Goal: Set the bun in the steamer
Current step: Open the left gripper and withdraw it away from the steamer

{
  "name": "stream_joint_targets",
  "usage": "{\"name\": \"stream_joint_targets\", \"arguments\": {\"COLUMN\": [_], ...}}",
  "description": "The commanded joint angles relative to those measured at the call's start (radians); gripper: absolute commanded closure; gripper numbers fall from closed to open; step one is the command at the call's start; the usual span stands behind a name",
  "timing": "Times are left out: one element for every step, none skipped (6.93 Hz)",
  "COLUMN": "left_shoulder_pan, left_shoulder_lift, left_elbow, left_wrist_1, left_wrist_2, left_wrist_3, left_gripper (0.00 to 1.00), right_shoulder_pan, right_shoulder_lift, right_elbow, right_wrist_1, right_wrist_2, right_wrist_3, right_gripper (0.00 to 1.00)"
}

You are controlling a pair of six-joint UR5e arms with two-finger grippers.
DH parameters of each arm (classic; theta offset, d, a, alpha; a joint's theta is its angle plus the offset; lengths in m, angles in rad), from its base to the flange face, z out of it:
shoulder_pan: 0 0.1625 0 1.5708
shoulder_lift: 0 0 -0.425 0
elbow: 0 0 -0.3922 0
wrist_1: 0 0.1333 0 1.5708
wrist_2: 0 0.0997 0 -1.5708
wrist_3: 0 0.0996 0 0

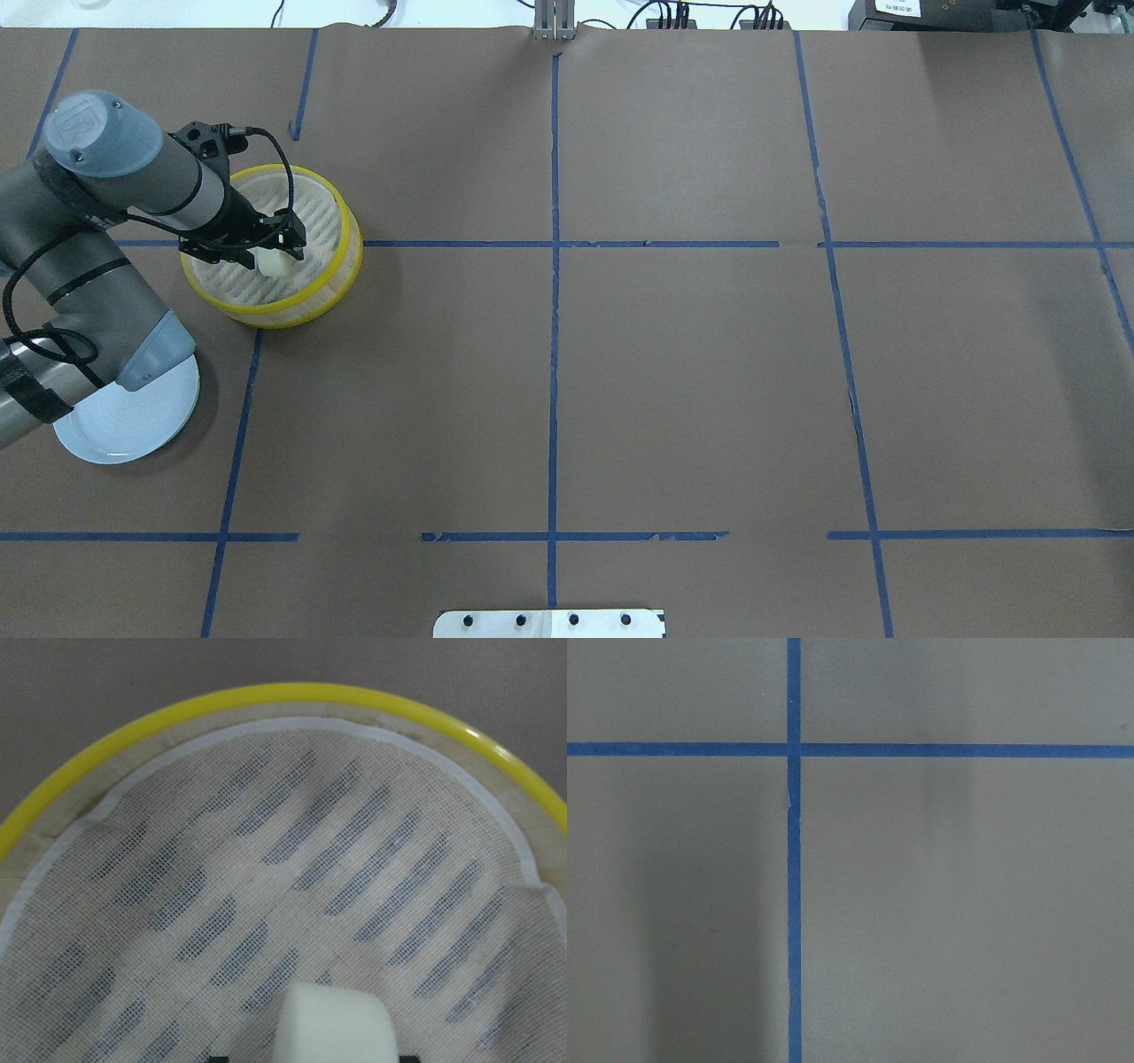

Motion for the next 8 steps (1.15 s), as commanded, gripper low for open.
{"name": "stream_joint_targets", "arguments": {"left_shoulder_pan": [-0.024,-0.043,-0.072,-0.113,-0.141,-0.228,-0.330,-0.464], "left_shoulder_lift": [0.004,0.006,0.006,0.009,0.033,0.080,0.158,0.243], "left_elbow": [-0.014,-0.027,-0.056,-0.089,-0.138,-0.201,-0.243,-0.245], "left_wrist_1": [0.000,-0.001,0.005,0.009,0.043,0.101,0.139,0.140], "left_wrist_2": [0.002,0.000,-0.009,-0.012,-0.015,-0.044,-0.114,-0.202], "left_wrist_3": [0.006,0.008,0.062,0.093,0.113,0.271,0.431,0.619], "left_gripper": [0.07,0.02,0.01,0.01,0.01,0.01,0.01,0.01], "right_shoulder_pan": [0.000,0.000,0.000,0.000,0.000,0.000,0.000,0.000], "right_shoulder_lift": [-0.001,-0.001,0.000,0.000,0.000,0.000,0.000,0.000], "right_elbow": [0.000,0.000,0.000,0.000,0.000,0.000,0.000,0.000], "right_wrist_1": [0.000,0.000,0.000,0.000,0.000,0.000,0.000,0.000], "right_wrist_2": [0.000,0.000,0.000,0.000,0.000,0.000,0.000,0.000], "right_wrist_3": [0.000,0.000,0.000,0.000,0.000,0.000,0.000,0.000], "right_gripper": [0.00,0.00,0.00,0.00,0.00,0.00,0.00,0.00]}}
